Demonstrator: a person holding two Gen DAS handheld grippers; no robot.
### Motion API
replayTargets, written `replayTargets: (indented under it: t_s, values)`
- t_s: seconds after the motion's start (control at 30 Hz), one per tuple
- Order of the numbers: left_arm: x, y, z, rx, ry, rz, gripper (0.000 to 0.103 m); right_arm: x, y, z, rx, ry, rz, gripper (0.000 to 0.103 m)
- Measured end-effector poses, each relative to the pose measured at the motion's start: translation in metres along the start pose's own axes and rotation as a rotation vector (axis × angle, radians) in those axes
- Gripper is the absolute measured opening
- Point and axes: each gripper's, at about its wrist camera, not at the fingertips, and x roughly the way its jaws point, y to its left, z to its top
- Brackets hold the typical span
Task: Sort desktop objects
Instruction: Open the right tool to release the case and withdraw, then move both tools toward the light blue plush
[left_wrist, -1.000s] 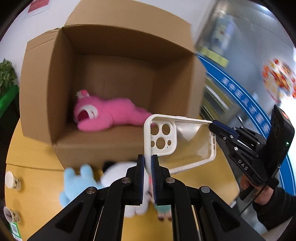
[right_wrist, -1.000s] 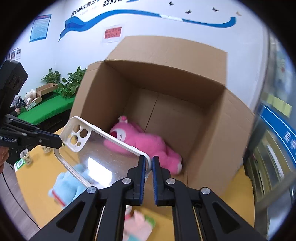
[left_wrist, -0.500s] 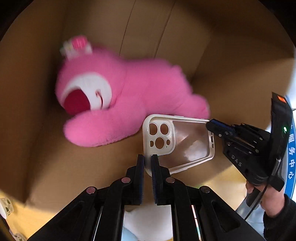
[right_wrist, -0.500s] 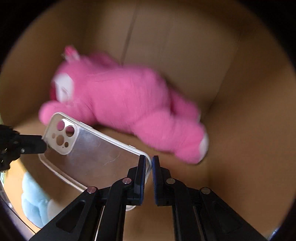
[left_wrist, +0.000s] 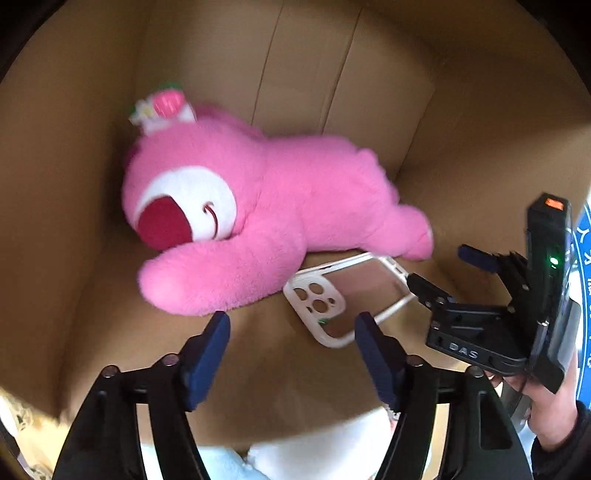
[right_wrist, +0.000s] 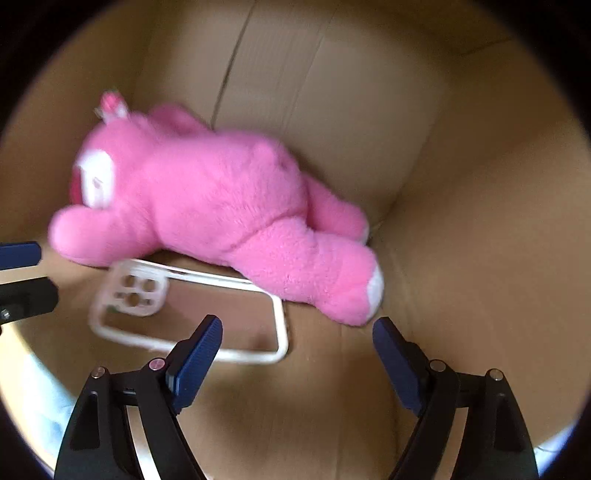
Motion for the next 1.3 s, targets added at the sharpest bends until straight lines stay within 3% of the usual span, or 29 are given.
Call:
replayTargets:
  t_s: [0.07, 0.23, 0.33, 0.37, 0.43, 0.7, 0.9, 1.3]
  values:
    - [-0.027, -0.006, -0.015, 0.017, -0.069, 0.014, 0.086, -0.026, -0.003, -0.012, 0.008, -0.05, 0.037, 0.084]
    - [-0.087, -0.025, -0.076, 0.021, -0.176, 0.042, 0.087, -0.1, 0.004, -0.057, 0.002, -0.173, 0.159, 0.086]
    - [-0.113, -0.035, -0.116, 0.009, -0.236, 0.092, 0.096, -0.141, 0.018, -0.096, -0.021, -0.233, 0.203, 0.094]
    - [-0.119, -0.038, -0.127, 0.006, -0.247, 0.11, 0.1, -0.15, 0.023, -0.106, -0.04, -0.247, 0.213, 0.102]
    - [-0.128, -0.043, -0.149, 0.001, -0.262, 0.148, 0.102, -0.164, 0.026, -0.136, -0.072, -0.255, 0.209, 0.103]
    - [-0.156, -0.059, -0.231, -0.025, -0.285, 0.271, 0.103, -0.154, 0.013, -0.218, -0.041, -0.131, 0.243, 0.103]
    - [-0.172, -0.069, -0.274, -0.041, -0.295, 0.3, 0.103, -0.166, 0.005, -0.252, -0.02, -0.125, 0.248, 0.103]
    - [-0.182, -0.077, -0.293, 0.038, -0.338, 0.26, 0.103, -0.19, -0.002, -0.279, 0.093, -0.156, 0.173, 0.103]
